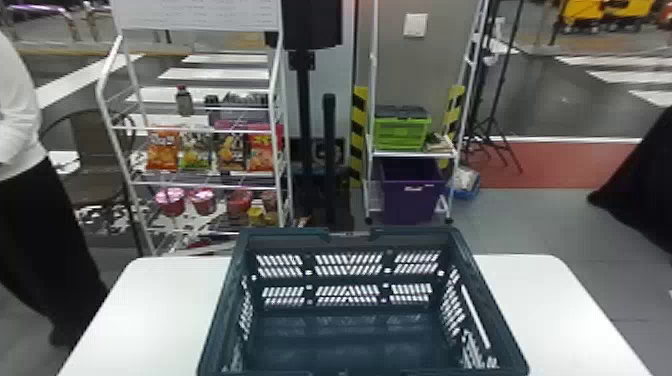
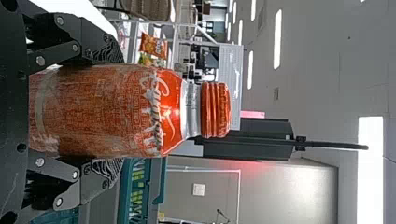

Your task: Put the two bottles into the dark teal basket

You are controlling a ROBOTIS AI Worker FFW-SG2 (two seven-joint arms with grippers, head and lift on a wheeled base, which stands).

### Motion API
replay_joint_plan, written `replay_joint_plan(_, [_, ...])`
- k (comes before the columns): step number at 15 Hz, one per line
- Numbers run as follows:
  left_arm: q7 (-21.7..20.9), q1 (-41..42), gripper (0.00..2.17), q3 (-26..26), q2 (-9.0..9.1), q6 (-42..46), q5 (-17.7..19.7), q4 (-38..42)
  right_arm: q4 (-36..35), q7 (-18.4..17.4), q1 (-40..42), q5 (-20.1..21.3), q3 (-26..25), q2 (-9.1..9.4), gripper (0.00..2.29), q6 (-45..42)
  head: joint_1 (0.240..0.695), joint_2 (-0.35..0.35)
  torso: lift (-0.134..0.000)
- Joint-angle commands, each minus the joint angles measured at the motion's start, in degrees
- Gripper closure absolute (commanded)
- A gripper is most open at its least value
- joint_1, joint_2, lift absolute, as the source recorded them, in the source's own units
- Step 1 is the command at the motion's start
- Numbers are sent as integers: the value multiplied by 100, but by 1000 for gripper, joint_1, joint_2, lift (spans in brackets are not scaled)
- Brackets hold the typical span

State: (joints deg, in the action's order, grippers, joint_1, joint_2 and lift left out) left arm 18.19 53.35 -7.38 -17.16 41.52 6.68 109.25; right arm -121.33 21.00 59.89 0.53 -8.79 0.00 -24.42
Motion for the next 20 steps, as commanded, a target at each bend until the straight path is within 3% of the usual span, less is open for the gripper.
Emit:
replay_joint_plan(1, [0,0,2145,0,2,0,0,0,-4,0,5,-18,0,5,1808,-23,499,0,0])
replay_joint_plan(11, [0,0,2145,0,2,0,-9,0,-31,18,5,-27,0,5,1808,-23,499,0,0])
replay_joint_plan(18, [18,-9,2145,-70,55,0,-105,-53,-980,36,-144,-53,149,5,1808,540,499,0,0])
replay_joint_plan(20, [27,-9,2145,-123,55,18,-123,-62,-1358,27,-320,-53,237,5,1808,1138,499,0,0])
